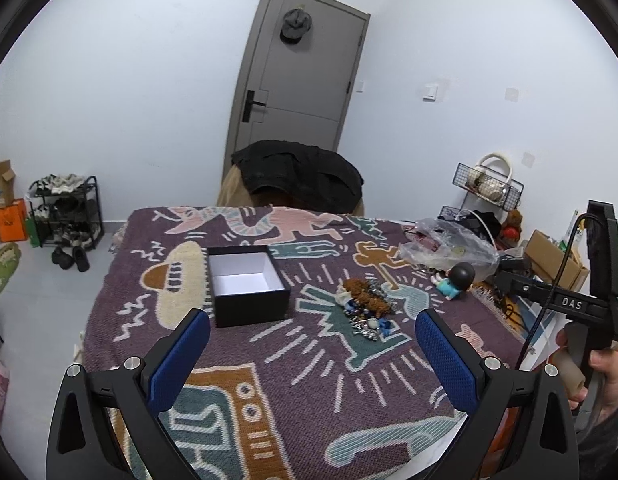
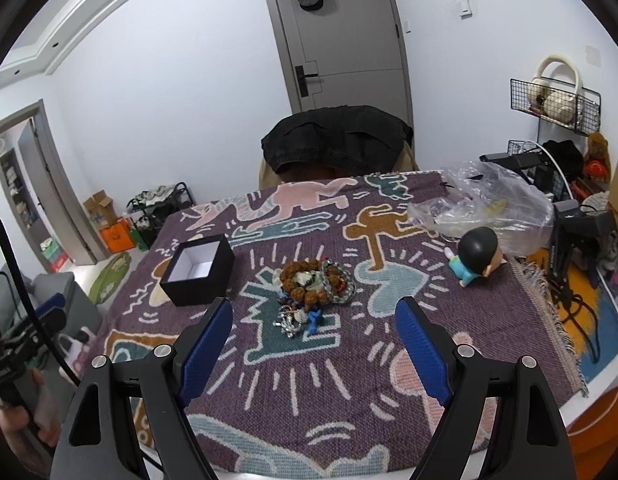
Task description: Organize jewelry
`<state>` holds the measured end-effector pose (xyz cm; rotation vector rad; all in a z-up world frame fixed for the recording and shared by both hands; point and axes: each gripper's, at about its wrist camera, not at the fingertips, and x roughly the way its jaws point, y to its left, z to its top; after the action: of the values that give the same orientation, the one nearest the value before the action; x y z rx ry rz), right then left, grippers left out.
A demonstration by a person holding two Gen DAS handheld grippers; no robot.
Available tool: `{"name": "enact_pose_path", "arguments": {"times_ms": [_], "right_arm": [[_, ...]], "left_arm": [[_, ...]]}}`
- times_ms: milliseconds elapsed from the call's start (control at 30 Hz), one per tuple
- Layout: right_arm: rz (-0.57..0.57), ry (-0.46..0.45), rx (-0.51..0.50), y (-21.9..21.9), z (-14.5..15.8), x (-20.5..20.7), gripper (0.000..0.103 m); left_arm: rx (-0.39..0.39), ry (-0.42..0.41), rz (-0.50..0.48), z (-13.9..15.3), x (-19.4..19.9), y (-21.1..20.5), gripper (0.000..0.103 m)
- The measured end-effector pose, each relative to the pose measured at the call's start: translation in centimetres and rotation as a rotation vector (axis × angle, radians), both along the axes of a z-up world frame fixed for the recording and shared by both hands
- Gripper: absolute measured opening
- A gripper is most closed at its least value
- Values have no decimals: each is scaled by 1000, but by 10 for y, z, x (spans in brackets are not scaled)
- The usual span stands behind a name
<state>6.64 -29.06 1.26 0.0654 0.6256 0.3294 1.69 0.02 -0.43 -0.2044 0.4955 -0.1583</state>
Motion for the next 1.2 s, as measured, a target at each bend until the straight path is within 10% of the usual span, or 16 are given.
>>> {"name": "enact_pose_path", "arguments": {"times_ms": [1200], "right_arm": [[12, 240, 330, -31, -99, 116, 42]], "left_arm": [[-82, 325, -271, -58, 173, -92, 56]]}}
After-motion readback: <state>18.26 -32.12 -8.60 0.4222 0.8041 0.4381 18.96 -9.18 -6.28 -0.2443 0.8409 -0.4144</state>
